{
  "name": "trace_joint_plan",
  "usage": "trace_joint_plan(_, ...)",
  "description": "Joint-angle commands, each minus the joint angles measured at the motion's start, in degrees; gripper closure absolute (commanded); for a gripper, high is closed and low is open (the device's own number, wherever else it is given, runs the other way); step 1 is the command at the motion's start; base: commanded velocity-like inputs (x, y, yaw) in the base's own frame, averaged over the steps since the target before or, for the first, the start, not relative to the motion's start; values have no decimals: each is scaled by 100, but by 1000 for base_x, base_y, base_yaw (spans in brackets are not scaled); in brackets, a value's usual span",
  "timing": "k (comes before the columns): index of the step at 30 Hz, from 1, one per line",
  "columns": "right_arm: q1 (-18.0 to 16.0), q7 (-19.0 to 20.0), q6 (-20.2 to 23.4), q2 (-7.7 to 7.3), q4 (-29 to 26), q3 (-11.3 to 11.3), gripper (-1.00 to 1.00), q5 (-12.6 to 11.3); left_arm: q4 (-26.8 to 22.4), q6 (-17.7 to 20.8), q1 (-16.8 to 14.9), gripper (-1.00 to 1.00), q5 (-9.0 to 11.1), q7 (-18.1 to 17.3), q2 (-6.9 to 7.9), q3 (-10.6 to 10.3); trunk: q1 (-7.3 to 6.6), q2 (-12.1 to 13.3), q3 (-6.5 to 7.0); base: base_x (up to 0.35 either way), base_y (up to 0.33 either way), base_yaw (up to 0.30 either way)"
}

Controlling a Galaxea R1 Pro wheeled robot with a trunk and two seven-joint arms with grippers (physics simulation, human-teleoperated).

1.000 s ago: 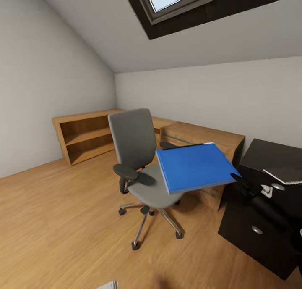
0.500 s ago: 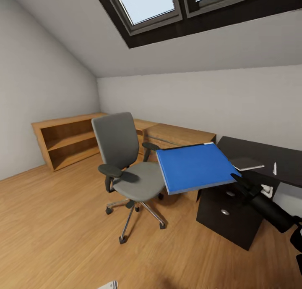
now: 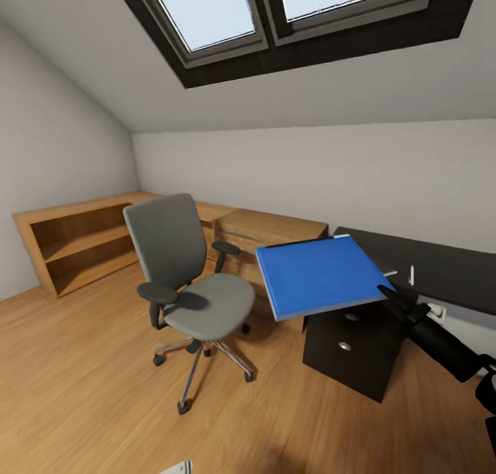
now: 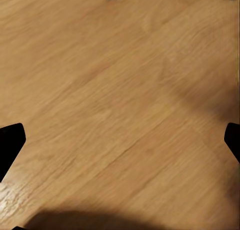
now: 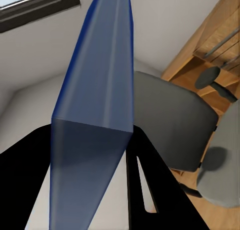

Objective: In the bedroom, organize the workspace by keeping the computer under the desk, ensuring the monitor is on the desk, placing the keyboard on the desk next to the monitor, placing the mouse on the desk next to the keyboard, moving the folder from the swivel chair onto the desk next to the mouse, stacking the notebook on top of the folder with the pen on top of the notebook, and positioning the swivel chair next to the desk.

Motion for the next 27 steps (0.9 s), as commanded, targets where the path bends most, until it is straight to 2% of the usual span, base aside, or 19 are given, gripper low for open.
trace_joint_plan(1,-6,34,26,1,1,-2,100,34,-11,19,0,-100,23,41,3,-14,-23,39,19,0,0,-185)
trace_joint_plan(10,-6,34,34,-4,8,9,100,41,-11,13,-2,-100,29,41,3,-13,-221,400,205,0,0,-80)
trace_joint_plan(13,-6,34,36,1,8,13,100,174,-8,13,-3,-100,32,34,2,-13,-287,520,259,0,0,-2)
trace_joint_plan(20,1,80,36,0,23,12,100,222,-6,13,-3,-100,33,36,17,-4,-441,801,387,0,0,-12)
trace_joint_plan(27,0,94,35,-2,22,12,100,235,-4,13,-3,-100,39,32,15,3,-594,1081,543,0,0,-179)
